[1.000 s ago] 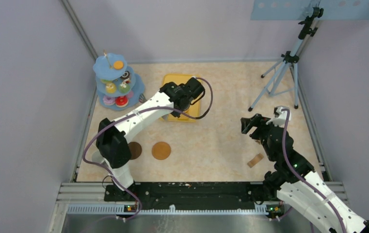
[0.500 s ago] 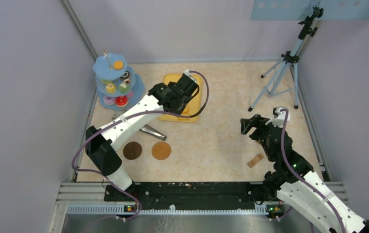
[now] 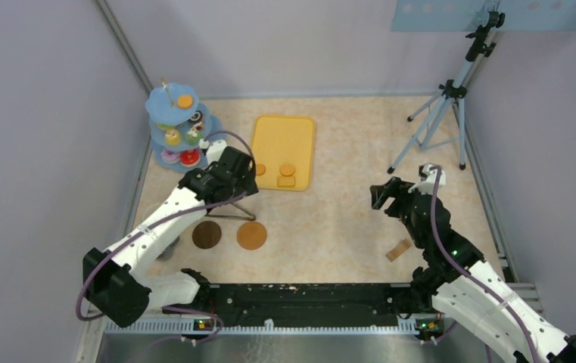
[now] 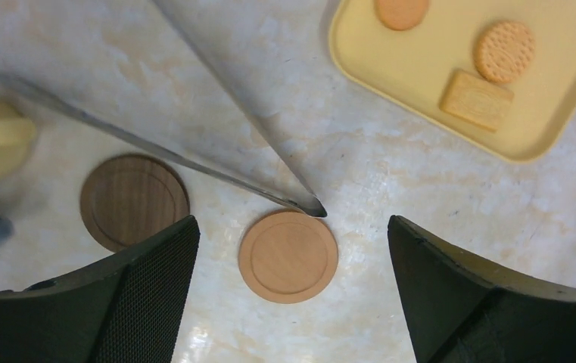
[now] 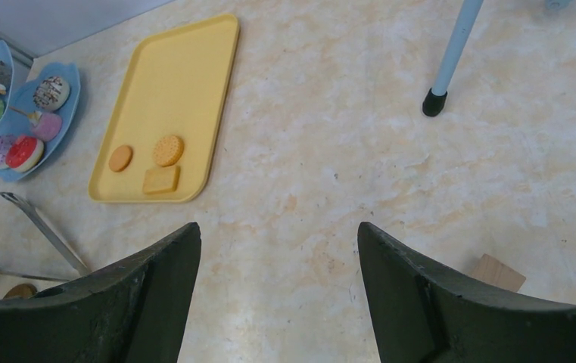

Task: Serve the afternoon tea

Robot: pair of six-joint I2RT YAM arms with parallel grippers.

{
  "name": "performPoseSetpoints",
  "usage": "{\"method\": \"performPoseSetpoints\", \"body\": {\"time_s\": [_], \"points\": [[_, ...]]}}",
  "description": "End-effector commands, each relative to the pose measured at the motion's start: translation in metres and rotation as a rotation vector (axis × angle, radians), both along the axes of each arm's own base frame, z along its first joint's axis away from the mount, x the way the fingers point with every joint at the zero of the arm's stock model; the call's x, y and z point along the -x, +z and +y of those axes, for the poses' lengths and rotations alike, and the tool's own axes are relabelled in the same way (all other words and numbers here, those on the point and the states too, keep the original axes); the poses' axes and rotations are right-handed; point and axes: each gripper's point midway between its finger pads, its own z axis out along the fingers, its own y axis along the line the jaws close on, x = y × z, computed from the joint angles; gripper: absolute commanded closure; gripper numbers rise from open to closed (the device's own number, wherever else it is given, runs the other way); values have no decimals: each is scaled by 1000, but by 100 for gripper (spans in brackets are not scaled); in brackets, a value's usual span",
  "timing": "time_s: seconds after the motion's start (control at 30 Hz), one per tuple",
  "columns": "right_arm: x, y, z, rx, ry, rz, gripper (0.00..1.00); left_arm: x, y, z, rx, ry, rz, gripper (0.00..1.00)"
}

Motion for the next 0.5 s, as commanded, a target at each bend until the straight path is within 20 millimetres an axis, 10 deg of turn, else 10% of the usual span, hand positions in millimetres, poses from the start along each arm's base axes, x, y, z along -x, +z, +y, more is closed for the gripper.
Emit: {"method": "performPoseSetpoints", "body": {"time_s": [0.0, 0.47], "points": [[-3, 12, 7, -27, 27, -34, 25, 1, -20, 2, 245, 294, 45, 1], [-2, 11, 3, -13, 14, -30, 25, 7, -114, 35, 293, 842, 344, 1]]}}
